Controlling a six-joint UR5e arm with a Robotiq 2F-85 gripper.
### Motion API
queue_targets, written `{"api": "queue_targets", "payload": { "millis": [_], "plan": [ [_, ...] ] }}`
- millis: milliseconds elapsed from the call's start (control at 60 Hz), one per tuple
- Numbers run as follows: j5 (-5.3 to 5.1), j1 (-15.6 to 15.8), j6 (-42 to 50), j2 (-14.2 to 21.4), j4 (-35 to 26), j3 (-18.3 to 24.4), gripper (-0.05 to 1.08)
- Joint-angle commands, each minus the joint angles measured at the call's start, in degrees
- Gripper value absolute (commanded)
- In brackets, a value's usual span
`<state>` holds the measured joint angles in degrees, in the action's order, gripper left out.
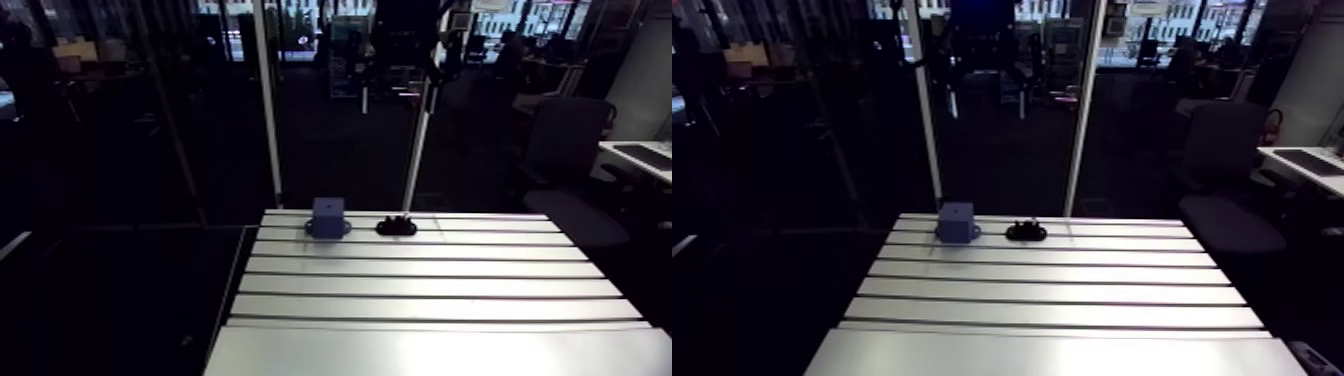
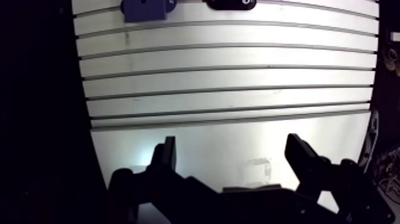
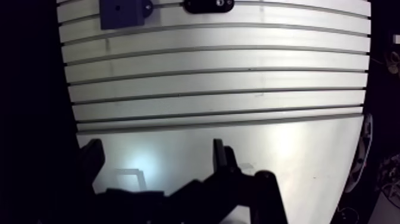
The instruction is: Pick up the M10 bolt and insert it into the hole until fully seated.
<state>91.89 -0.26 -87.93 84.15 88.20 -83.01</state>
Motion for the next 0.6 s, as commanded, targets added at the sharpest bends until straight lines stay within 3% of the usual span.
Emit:
{"api": "queue_targets", "payload": {
  "millis": [17, 450, 600],
  "plan": [
    [-2.28, 0.18, -1.23, -3.52, 0.18, 4.22, 0.01],
    [-2.46, 0.26, -1.16, -3.96, 0.18, 4.75, 0.0],
    [-2.02, 0.26, -1.22, -4.03, 0.25, 4.58, 0.01]
  ]
}}
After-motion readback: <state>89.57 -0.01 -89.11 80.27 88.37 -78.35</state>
